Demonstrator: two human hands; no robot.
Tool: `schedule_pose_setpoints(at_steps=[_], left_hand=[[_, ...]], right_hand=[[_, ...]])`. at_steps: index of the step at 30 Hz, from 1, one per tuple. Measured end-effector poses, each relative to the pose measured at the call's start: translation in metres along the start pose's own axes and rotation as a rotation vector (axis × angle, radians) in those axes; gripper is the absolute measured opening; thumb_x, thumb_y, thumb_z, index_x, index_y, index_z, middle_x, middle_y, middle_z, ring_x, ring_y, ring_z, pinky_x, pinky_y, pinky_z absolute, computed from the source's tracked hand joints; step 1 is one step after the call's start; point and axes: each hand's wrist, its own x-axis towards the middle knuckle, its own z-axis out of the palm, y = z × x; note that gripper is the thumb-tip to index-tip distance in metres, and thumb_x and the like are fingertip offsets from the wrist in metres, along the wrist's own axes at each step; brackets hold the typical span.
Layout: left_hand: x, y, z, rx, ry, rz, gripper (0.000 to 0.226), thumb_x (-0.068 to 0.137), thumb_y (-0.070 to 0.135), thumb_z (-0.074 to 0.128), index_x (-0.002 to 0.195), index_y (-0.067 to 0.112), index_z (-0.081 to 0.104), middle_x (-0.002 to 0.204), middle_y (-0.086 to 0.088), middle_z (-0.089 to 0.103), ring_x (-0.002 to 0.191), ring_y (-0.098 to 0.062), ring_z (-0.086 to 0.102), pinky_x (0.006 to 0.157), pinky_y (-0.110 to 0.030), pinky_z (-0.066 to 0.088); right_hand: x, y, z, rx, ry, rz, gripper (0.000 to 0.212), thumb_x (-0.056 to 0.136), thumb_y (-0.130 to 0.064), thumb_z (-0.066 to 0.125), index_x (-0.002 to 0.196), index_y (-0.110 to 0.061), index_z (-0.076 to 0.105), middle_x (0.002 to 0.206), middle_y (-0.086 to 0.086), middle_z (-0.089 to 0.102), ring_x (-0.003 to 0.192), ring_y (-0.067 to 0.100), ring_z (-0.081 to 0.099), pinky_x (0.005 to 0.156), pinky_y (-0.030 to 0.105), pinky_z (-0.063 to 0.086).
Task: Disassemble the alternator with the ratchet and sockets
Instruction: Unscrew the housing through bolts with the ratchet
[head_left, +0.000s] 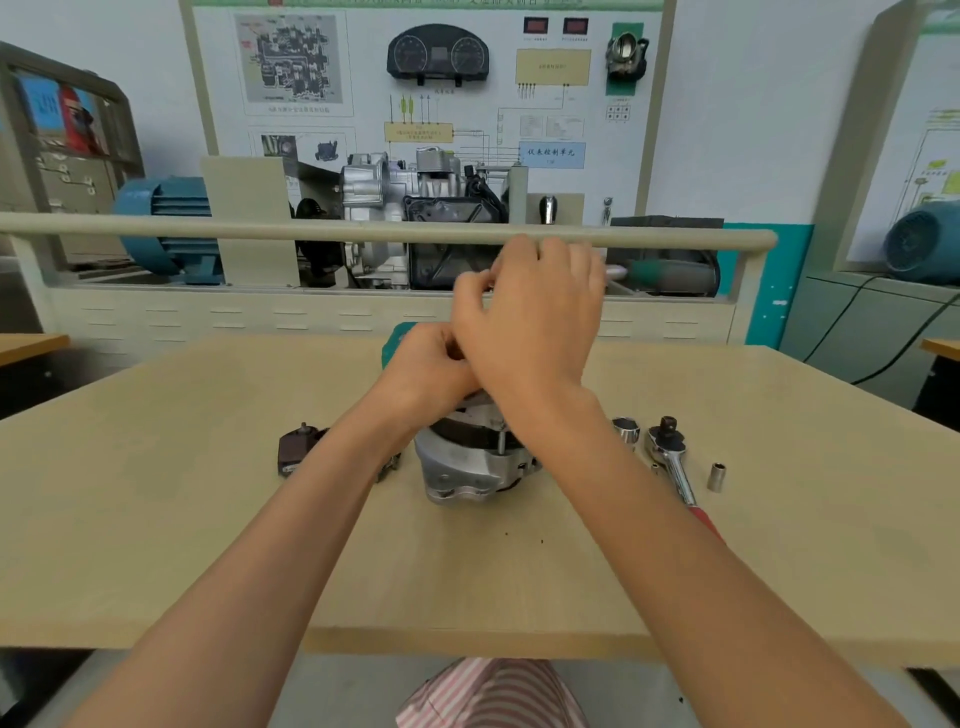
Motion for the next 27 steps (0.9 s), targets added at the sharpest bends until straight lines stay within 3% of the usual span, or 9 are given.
schedule_pose_setpoints(at_steps=[4, 7, 11, 13, 17, 19, 22, 25, 27], left_hand=[[-0.001, 0.001, 0.000, 0.064, -0.004, -0.012, 0.030, 0.080, -0.006, 0.055, 0.058, 0.014, 0.050, 0.041, 0.014, 0.051, 0.041, 0.003, 0.045, 0.043, -0.013, 0.035], [-0.005, 0.001, -0.004, -0.071, -0.098, -0.032, 0.013, 0.082, 0.014, 0.069, 0.075, 0.024, 0.071, 0.068, 0.013, 0.071, 0.065, 0.004, 0.066, 0.057, -0.009, 0.047], [-0.002, 0.002, -0.004, -0.154, -0.094, -0.047, 0.009, 0.080, 0.017, 0.073, 0.089, 0.017, 0.074, 0.073, 0.011, 0.073, 0.068, 0.005, 0.066, 0.055, -0.005, 0.043], [-0.003, 0.001, -0.004, -0.167, -0.089, -0.027, 0.007, 0.079, 0.010, 0.073, 0.084, 0.016, 0.072, 0.069, 0.010, 0.072, 0.065, 0.002, 0.066, 0.057, -0.007, 0.045], [-0.001, -0.001, -0.004, -0.063, -0.034, 0.005, 0.030, 0.082, -0.009, 0.059, 0.083, 0.020, 0.064, 0.053, 0.011, 0.063, 0.049, 0.005, 0.055, 0.047, -0.009, 0.041], [0.001, 0.000, -0.003, 0.004, -0.010, -0.005, 0.033, 0.082, -0.009, 0.055, 0.092, 0.022, 0.062, 0.058, 0.006, 0.059, 0.050, 0.003, 0.050, 0.047, -0.014, 0.040], [-0.001, -0.001, -0.005, -0.023, -0.027, -0.001, 0.030, 0.081, -0.003, 0.060, 0.063, 0.022, 0.064, 0.055, 0.010, 0.062, 0.050, 0.005, 0.056, 0.049, -0.012, 0.043], [-0.002, -0.003, -0.007, -0.102, -0.129, -0.008, 0.014, 0.084, 0.015, 0.068, 0.081, 0.028, 0.072, 0.078, 0.009, 0.074, 0.077, -0.002, 0.069, 0.065, -0.012, 0.052], [-0.002, -0.003, -0.008, -0.157, -0.152, -0.029, 0.008, 0.084, 0.018, 0.069, 0.089, 0.022, 0.073, 0.082, 0.008, 0.075, 0.080, -0.002, 0.069, 0.065, -0.011, 0.050]], right_hand=[[0.008, -0.015, 0.000, 0.029, -0.011, -0.047, 0.034, 0.086, -0.031, 0.042, 0.069, -0.011, 0.062, 0.071, 0.002, 0.058, 0.083, 0.020, 0.054, 0.099, 0.034, 0.028], [0.031, -0.003, 0.001, 0.866, -0.256, 0.199, 0.054, 0.092, -0.021, 0.043, 0.039, -0.017, 0.036, 0.038, -0.007, 0.036, 0.047, 0.013, 0.038, 0.070, 0.031, 0.040], [0.040, 0.008, 0.000, 1.775, -0.462, 0.559, 0.063, 0.093, -0.015, 0.032, 0.030, -0.018, 0.034, 0.035, 0.002, 0.037, 0.045, 0.016, 0.042, 0.074, 0.027, 0.043], [0.031, 0.006, -0.001, 1.711, -0.366, 0.515, 0.057, 0.094, -0.015, 0.032, 0.036, -0.015, 0.038, 0.042, 0.002, 0.041, 0.049, 0.014, 0.044, 0.073, 0.024, 0.045], [-0.009, -0.001, 0.004, 0.286, 0.133, 0.053, 0.022, 0.079, -0.025, 0.045, 0.073, -0.008, 0.058, 0.077, 0.006, 0.055, 0.081, 0.020, 0.049, 0.090, 0.031, 0.036], [-0.014, -0.007, 0.005, -0.004, 0.205, 0.063, 0.027, 0.075, -0.029, 0.047, 0.083, -0.006, 0.060, 0.086, 0.008, 0.056, 0.089, 0.027, 0.048, 0.096, 0.037, 0.028], [0.006, -0.006, 0.008, 0.311, 0.058, 0.093, 0.025, 0.081, -0.029, 0.044, 0.065, -0.012, 0.053, 0.070, 0.000, 0.051, 0.075, 0.017, 0.044, 0.084, 0.030, 0.030], [0.029, -0.001, 0.006, 1.109, -0.263, 0.267, 0.049, 0.091, -0.020, 0.038, 0.042, -0.014, 0.038, 0.044, 0.000, 0.039, 0.052, 0.017, 0.039, 0.065, 0.027, 0.038], [0.037, -0.001, 0.003, 1.544, -0.453, 0.430, 0.061, 0.094, -0.016, 0.031, 0.033, -0.016, 0.035, 0.037, 0.001, 0.038, 0.047, 0.017, 0.039, 0.073, 0.026, 0.045]])
